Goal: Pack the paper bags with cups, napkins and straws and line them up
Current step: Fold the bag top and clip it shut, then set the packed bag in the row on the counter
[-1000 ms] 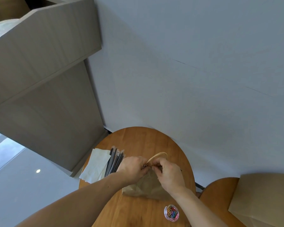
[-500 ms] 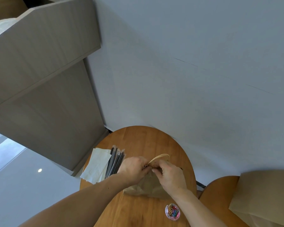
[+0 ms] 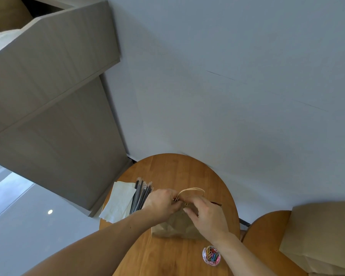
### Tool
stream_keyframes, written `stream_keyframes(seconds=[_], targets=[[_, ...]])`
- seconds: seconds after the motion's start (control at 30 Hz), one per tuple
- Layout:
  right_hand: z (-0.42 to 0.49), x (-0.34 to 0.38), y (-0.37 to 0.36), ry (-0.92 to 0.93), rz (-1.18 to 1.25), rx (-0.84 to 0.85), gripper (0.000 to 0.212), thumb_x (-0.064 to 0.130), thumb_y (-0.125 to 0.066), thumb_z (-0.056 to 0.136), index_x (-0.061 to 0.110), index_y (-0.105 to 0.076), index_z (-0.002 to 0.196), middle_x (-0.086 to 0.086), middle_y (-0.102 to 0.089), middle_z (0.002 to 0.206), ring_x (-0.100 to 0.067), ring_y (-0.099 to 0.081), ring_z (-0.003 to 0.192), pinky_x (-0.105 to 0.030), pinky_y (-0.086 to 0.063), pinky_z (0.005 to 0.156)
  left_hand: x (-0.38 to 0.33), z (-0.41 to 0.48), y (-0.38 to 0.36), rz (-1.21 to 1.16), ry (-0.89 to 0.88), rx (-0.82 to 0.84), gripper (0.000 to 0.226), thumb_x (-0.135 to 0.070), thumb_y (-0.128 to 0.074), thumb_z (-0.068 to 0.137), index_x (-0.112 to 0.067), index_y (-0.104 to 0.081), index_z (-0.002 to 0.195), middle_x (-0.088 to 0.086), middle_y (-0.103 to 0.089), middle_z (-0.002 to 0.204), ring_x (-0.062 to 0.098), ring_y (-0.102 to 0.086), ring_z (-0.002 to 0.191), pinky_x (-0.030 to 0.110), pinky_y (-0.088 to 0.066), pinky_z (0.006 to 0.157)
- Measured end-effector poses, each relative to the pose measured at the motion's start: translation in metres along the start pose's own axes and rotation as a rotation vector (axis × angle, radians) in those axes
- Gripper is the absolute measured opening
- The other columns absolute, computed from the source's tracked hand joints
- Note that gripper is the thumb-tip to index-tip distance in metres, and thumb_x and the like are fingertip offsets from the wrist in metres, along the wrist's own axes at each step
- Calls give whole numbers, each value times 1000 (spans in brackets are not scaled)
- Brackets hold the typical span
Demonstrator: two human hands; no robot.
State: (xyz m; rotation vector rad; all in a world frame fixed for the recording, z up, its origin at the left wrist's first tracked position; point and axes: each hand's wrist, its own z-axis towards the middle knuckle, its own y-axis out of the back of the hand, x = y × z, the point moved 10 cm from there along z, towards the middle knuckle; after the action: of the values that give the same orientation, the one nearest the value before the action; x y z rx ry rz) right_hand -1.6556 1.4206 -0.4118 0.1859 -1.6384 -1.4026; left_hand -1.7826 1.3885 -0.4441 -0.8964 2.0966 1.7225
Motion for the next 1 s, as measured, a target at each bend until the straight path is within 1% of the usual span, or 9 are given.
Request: stream_keyframes(seconds=[0.1,0.2,0.3,0.37,0.47,0.53,0.6,0.7,1.0], targets=[[-21,-1,25,114,51,-214,17,32,-69,90,20,-73,102,11,-70,99,0,-58,57,-15,-51,52,14,-2,8,-33,54,2,21,-44,-62,86,-37,-68,104,-21,-65,91,0,-61,81,11,-39,59],[-34,-41,42,-42,8,-302,29,45,-65,88,24,-64,110,12,-61,106,2,-56,70,-11,-51,57,41,-11,8,-1,121,25,50,-43,-67,80,-40,-58,129,-24,-61,116,-5,-53,96,6,-35,68],[-45,-98,34,-415,30,-215,67,50,-75,80,30,-43,136,13,-47,130,-10,-61,91,-31,-61,71,71,-21,2,-42,237,49,64,-34,-73,75,-37,-53,136,-20,-58,128,-2,-53,105,10,-40,79],[-50,-117,10,-525,143,-55,75,49,-75,80,37,-35,143,19,-44,137,-13,-62,102,-40,-60,84,86,-28,-4,-87,311,60,59,-29,-75,77,-39,-57,132,-17,-60,124,1,-54,100,13,-45,78],[-55,-126,-29,-593,400,88,47,40,-72,87,38,-51,129,21,-62,119,-3,-68,91,-35,-61,80,96,-34,-10,-109,348,61,36,-25,-70,81,-46,-66,110,-18,-64,105,2,-58,88,19,-51,74],[-57,-131,-39,-671,523,74,29,29,-69,91,28,-61,119,15,-72,91,-5,-72,75,-31,-62,65,94,-36,-12,-115,352,65,24,-23,-66,85,-42,-70,99,-17,-65,92,3,-60,82,27,-55,75],[-53,-130,-35,-674,526,36,15,25,-65,94,24,-64,109,14,-73,79,-6,-71,72,-31,-62,64,90,-36,-9,-104,352,57,17,-23,-61,88,-38,-68,87,-12,-66,83,8,-61,77,31,-54,71],[-47,-119,-25,-620,514,-5,3,27,-64,95,29,-64,96,15,-73,77,-7,-70,72,-37,-61,73,87,-40,3,-111,333,28,15,-28,-57,95,-29,-70,88,-6,-66,81,16,-62,77,34,-52,68],[-20,-38,32,-453,474,-261,5,35,-61,95,35,-63,90,24,-71,78,2,-66,73,-19,-48,66,77,-81,81,-413,257,-169,22,-27,-58,99,-25,-65,79,-13,-58,62,3,-51,56,19,-39,54]])
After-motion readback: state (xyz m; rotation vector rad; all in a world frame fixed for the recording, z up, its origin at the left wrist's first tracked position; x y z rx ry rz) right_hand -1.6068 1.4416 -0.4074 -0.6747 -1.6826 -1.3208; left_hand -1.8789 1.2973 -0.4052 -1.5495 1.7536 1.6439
